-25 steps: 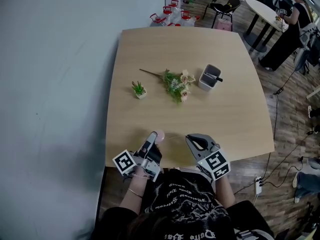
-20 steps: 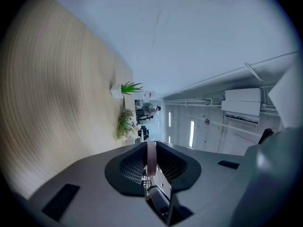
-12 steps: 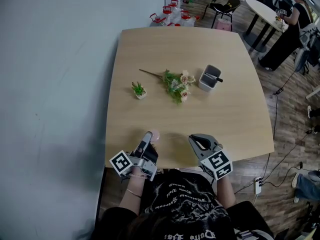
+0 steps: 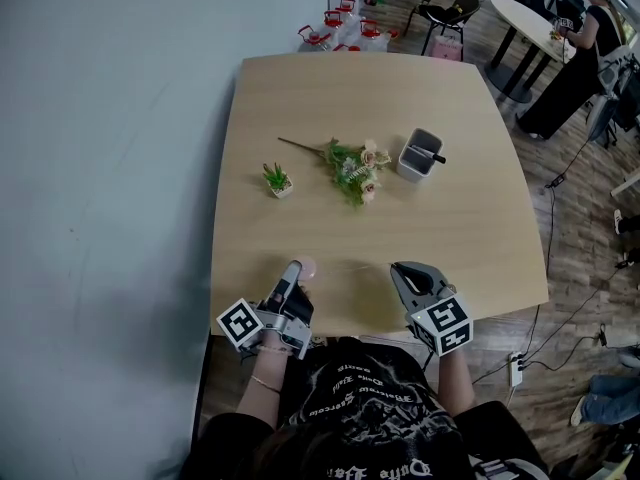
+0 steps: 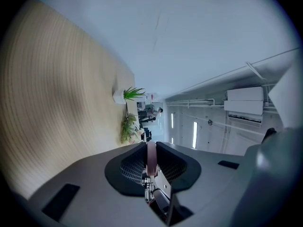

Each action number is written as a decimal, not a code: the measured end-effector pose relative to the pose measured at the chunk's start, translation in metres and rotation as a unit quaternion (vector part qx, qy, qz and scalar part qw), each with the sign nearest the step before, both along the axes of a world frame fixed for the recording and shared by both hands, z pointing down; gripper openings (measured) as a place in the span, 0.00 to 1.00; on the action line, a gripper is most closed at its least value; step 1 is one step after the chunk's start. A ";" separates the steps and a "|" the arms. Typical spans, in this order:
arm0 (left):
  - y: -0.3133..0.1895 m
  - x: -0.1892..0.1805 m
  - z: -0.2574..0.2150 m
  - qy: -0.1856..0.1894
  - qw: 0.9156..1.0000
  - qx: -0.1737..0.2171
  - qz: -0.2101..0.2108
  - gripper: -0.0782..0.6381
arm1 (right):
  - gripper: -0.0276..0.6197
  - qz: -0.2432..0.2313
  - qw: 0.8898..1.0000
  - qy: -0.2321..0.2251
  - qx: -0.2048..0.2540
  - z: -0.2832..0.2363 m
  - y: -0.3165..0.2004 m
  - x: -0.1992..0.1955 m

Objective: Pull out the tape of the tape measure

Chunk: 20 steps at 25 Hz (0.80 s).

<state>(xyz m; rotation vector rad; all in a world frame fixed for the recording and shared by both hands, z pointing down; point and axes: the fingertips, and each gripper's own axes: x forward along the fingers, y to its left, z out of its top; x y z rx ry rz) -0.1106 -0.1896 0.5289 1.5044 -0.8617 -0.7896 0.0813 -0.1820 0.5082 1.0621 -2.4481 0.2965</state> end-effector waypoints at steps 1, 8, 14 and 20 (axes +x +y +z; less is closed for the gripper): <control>0.000 -0.002 0.000 -0.001 1.000 0.000 -0.002 0.21 | 0.07 0.006 1.000 0.000 0.000 0.000 -0.001 0.004; -0.001 -0.015 0.002 -0.009 1.000 -0.001 -0.008 0.21 | 0.07 0.032 0.999 -0.002 0.006 0.000 -0.005 0.022; -0.003 -0.018 0.001 -0.011 1.000 0.000 -0.012 0.21 | 0.07 0.048 0.999 0.000 0.008 0.000 -0.009 0.029; -0.002 -0.036 0.000 -0.007 0.999 -0.001 -0.033 0.21 | 0.07 0.081 0.997 0.001 0.012 -0.005 -0.011 0.049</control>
